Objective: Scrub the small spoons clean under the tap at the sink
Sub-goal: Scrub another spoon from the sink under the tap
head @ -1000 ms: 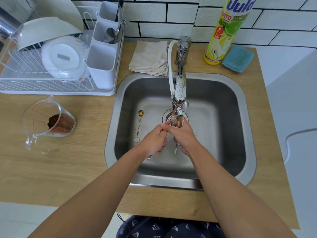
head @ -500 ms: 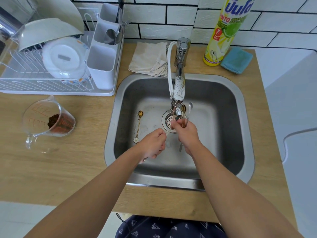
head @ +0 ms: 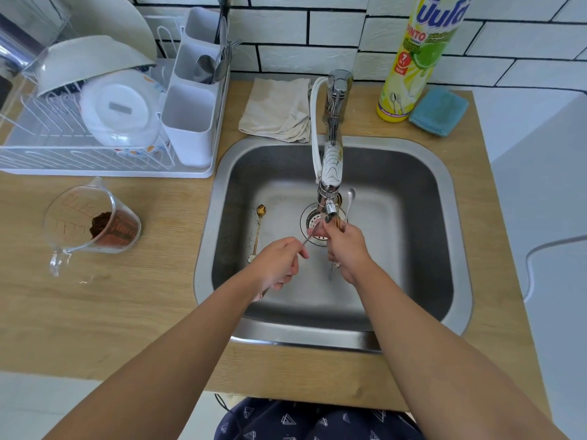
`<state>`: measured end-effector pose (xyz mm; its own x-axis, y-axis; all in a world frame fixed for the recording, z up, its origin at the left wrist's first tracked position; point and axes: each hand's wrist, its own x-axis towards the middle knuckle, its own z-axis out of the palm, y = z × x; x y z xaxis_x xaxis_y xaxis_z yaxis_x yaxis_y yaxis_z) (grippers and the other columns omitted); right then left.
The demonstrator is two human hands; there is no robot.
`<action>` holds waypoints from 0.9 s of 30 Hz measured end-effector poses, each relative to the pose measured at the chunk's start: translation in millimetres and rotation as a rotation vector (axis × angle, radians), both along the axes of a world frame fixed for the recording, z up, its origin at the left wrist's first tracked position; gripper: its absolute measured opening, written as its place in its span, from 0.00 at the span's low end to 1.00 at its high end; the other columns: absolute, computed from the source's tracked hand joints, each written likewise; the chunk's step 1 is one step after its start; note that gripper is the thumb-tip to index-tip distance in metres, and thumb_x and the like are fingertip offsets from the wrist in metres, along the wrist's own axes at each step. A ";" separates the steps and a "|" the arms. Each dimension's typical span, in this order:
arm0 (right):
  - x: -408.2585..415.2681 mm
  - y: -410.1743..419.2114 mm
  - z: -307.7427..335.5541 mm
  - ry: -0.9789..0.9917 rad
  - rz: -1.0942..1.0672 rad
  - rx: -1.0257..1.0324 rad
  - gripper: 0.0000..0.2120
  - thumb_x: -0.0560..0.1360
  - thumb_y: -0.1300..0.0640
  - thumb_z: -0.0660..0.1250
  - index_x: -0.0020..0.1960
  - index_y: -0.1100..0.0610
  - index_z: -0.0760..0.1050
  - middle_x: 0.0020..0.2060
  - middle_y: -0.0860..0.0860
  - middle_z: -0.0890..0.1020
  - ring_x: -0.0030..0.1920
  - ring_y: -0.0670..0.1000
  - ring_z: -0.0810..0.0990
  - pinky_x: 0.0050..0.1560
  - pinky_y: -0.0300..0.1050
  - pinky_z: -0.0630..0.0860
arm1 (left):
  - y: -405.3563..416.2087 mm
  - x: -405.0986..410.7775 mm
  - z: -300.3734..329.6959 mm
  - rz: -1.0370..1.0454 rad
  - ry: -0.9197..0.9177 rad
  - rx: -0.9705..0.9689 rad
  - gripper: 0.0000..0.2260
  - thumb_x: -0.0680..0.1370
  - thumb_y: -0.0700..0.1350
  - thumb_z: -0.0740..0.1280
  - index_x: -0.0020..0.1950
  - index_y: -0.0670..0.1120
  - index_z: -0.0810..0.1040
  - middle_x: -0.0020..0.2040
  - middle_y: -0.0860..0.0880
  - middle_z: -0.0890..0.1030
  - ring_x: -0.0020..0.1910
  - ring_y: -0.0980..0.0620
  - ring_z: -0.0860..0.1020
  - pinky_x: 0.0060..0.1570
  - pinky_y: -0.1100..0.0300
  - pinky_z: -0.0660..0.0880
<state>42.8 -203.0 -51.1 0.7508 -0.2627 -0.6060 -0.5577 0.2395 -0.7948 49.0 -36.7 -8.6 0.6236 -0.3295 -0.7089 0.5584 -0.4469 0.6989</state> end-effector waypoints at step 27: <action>-7.7 7.4 7.3 -0.035 0.020 0.093 0.08 0.76 0.49 0.74 0.46 0.54 0.84 0.42 0.50 0.89 0.23 0.43 0.62 0.24 0.38 0.61 | 10.2 -6.4 -11.4 -0.202 -0.594 0.241 0.02 0.81 0.49 0.64 0.51 0.52 0.75 0.31 0.49 0.80 0.24 0.55 0.75 0.26 0.65 0.72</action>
<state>35.1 -195.5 -43.8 0.7767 -0.1909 -0.6002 -0.5352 0.3024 -0.7888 42.6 -26.5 -20.0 0.8732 -0.3563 -0.3325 -0.0013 -0.6839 0.7296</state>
